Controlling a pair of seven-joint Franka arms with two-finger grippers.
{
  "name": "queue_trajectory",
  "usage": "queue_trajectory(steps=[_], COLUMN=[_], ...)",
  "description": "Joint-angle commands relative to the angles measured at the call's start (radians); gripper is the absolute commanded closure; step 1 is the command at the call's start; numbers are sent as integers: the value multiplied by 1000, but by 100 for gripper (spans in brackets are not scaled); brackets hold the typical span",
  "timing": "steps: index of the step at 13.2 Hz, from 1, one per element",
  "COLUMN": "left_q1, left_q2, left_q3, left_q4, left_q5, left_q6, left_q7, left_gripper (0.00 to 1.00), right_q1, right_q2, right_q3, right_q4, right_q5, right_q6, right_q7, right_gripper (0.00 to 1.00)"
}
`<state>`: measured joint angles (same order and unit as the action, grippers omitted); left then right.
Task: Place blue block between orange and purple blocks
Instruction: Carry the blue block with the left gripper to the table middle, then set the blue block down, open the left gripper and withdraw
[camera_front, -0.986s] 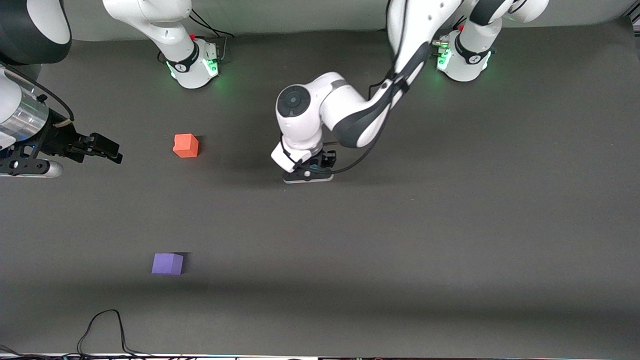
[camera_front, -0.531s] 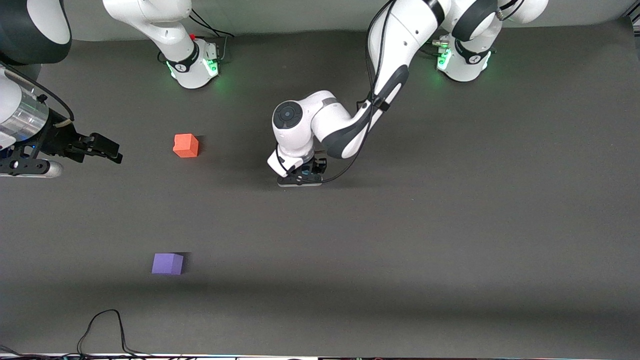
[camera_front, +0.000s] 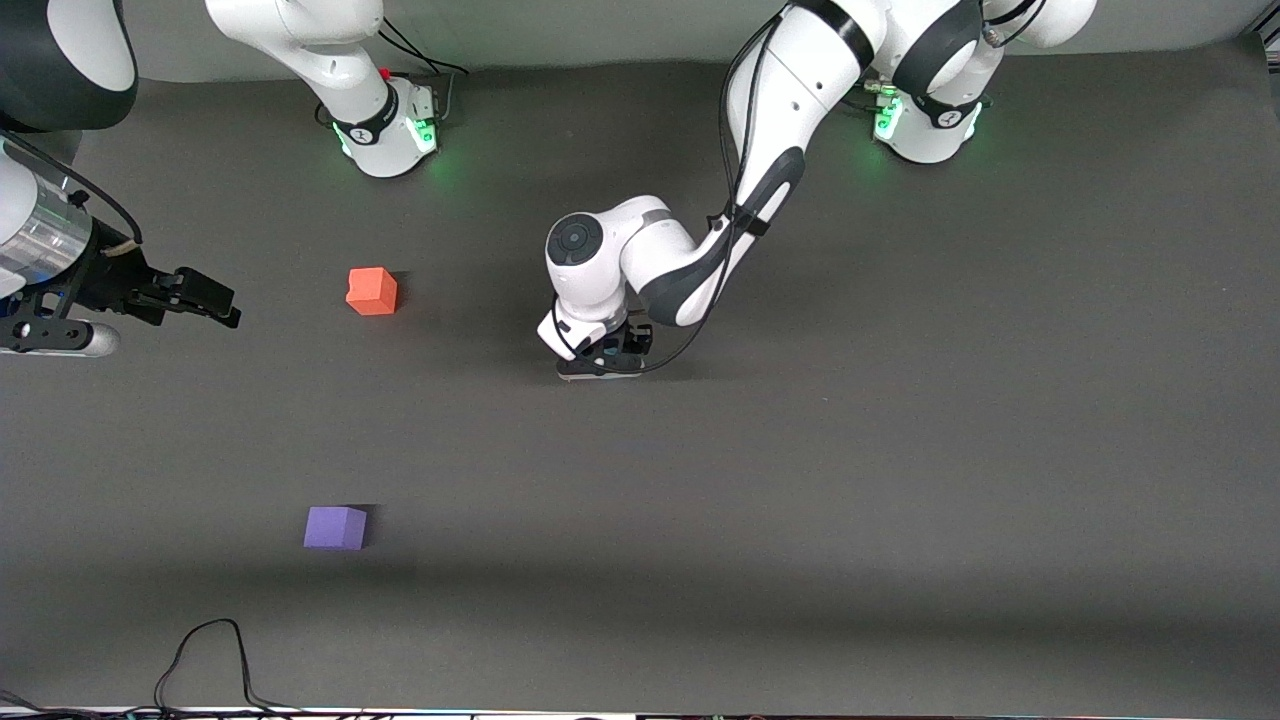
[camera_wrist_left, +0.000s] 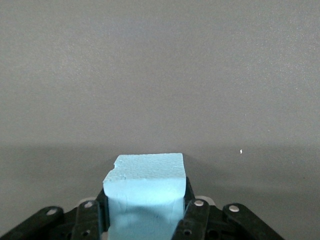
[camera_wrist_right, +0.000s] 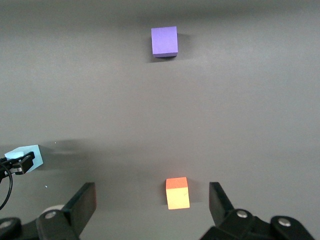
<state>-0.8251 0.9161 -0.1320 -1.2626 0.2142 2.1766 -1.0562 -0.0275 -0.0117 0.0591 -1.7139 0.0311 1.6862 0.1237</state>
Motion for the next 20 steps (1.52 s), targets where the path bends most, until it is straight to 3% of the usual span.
queue_trajectory(steps=[1, 6, 11, 15, 20], left_q1=[-9, 84, 399, 728, 954], left_q2=[0, -135, -356, -477, -627], left_q3=[14, -30, -63, -63, -54], left_q4=[29, 37, 5, -49, -124], left_q5=[19, -12, -246, -262, -242], left_q6=[-9, -158, -351, -520, -571], left_q7=[-18, 14, 345, 666, 942], left_gripper=[0, 0, 0, 0, 0], right_q1=[-5, -6, -2, 29, 197], right_q2=[-5, -8, 1, 24, 77], right_q3=[4, 2, 2, 14, 16], right_q4=[-4, 2, 19, 5, 55], right_q5=[-19, -20, -59, 1, 18], right_q6=[3, -25, -49, -54, -30], right_q7=[-3, 1, -62, -108, 5], right_gripper=[0, 0, 0, 0, 0])
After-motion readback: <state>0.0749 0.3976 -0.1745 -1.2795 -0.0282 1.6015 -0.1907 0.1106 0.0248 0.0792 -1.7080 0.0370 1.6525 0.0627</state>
